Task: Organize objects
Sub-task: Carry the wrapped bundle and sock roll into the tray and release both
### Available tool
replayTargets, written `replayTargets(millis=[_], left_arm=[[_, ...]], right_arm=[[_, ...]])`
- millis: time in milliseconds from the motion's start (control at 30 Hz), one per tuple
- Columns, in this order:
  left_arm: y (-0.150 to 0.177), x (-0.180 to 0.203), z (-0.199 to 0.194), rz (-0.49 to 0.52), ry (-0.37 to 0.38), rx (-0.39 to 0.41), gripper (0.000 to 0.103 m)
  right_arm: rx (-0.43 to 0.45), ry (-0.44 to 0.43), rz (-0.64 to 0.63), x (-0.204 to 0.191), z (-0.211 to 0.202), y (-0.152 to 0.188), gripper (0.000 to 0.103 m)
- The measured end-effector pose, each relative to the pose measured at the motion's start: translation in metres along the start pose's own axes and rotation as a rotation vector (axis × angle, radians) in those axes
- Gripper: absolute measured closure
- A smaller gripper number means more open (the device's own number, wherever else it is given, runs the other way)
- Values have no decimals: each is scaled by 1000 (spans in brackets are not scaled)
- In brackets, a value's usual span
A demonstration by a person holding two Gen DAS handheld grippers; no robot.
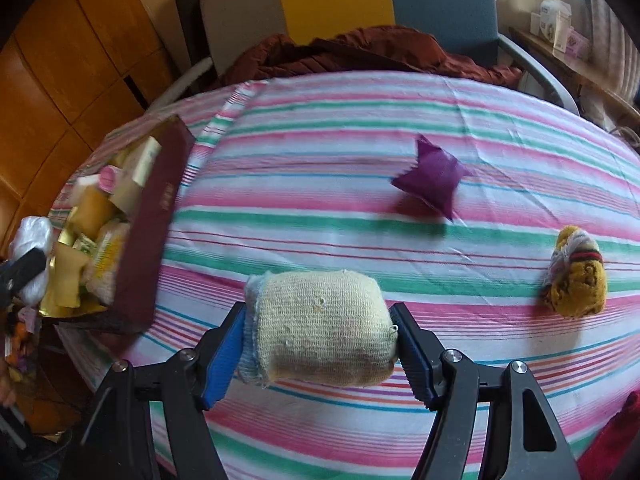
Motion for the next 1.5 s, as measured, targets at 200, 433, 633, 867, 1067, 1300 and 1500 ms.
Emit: replayTargets(millis=[200,433,633,867,1067,1300,1500], left_arm=[[3,-81,-32,-156,-95,43,66],[23,-153,-55,-280,-189,54,65],[30,-163,-53,-302,-156,53,65],[20,-154,-37,-272,-108,40,65],[14,-157,-27,-253,-102,29,65],[9,-158,-18,-242,-88,11,65],[0,-157,-13,-245,-85,9,65]], right_arm=[[52,-95,-48,-57,-19,-8,32],[84,-234,-155,-141,-28,-19,32],[70,-279,-208,-184,-21,-24,32],[38,-280,-262,-212,-9,-20,32],[31,-263,-288,-221,-4,-21,32],[37,-233,-305,-223,2,-24,32],[31,-218,-307,-221,8,-23,32]])
Point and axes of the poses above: each gripper's, at about its wrist camera, not at the fingertips, and z roughly the way its jaws point, x to its right, y to its underside, the point moved 5 cm from there along z, roughly the way its jaws point, and after that the axes turned 2 degrees about y, right-handed, at the moved point
